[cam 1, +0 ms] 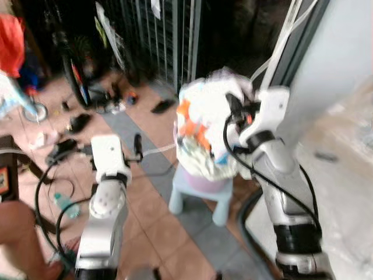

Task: Clothes washing

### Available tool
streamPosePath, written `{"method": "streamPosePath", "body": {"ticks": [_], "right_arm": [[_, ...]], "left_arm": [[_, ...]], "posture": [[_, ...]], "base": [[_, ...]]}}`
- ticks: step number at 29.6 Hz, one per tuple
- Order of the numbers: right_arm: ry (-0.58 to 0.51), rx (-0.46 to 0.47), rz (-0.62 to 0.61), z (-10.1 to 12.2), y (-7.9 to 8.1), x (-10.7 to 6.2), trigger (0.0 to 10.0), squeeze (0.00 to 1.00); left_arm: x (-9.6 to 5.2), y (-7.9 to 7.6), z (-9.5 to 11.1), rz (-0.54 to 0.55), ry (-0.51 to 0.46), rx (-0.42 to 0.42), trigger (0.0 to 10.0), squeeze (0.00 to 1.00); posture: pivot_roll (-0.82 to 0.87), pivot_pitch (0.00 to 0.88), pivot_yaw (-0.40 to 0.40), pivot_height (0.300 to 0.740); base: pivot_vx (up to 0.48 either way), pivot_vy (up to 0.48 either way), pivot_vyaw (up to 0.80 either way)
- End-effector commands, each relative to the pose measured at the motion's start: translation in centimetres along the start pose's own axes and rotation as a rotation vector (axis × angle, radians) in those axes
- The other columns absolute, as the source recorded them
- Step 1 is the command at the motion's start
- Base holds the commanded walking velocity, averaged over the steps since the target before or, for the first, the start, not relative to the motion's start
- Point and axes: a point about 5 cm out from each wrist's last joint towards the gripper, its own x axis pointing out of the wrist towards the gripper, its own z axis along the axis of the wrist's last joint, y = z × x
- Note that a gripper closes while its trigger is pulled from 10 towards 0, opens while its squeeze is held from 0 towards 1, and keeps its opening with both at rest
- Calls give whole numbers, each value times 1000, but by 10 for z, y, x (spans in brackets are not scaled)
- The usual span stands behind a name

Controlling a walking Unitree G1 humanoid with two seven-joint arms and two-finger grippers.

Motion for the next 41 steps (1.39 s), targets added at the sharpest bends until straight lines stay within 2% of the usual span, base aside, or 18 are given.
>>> {"method": "streamPosePath", "body": {"ticks": [1, 2, 3, 11, 13, 18, 22, 26, 30, 38, 41], "right_arm": [[-16, -43, -67, 3, -11, -3, 10000, 0], [-16, -43, -67, 3, -11, -3, 10000, 0], [-17, -79, -117, 4, -18, -4, 10000, 0], [8, -82, -151, -3, -25, -7, 10000, 0], [16, -137, -205, -4, -31, -9, 10000, 0], [22, -161, -235, -5, -37, -10, 10000, 0], [34, -152, -224, -9, -37, -11, 10000, 0], [37, -151, -209, -10, -33, -11, 10000, 0], [26, -149, -185, -8, -31, -6, 10000, 0], [-33, -223, -167, 7, -37, 7, 10000, 0], [-40, -210, -168, 10, -39, 12, 10000, 0]], "left_arm": [[1, -5, -3, -19, 17, -9, 10000, 0], [1, -5, -3, -19, 17, -9, 10000, 0], [1, -6, -2, -26, 6, -12, 10000, 0], [0, -6, 0, -48, -5, -18, 10000, 0], [0, -6, 0, -53, -9, -19, 10000, 0], [-1, -6, -1, -61, -12, -26, 10000, 0], [-2, -3, 0, -64, -21, -30, 10000, 0], [-2, -2, 0, -64, -22, -31, 10000, 0], [-1, -2, 1, -65, -28, -36, 10000, 0], [-3, -4, 0, -70, -25, -41, 10000, 0], [-3, -4, -1, -70, -20, -43, 10000, 0]], "posture": [[-42, 0, 39, 740], [-42, 0, 39, 740], [-42, 0, 39, 740], [-49, 0, 44, 740], [-49, 0, 44, 740], [-51, 0, 43, 740], [-52, 0, 45, 740], [-53, 0, 46, 740], [-53, 3, 46, 740], [-53, 1, 46, 740], [-53, 1, 46, 740]], "base": [[0, 0, -800], [0, 0, -800], [0, 0, -800], [0, 0, -800], [0, 0, -800], [0, 0, -800], [123, 0, -683], [294, 0, 0], [325, 0, -400], [344, 0, -800], [347, 0, -800]]}}
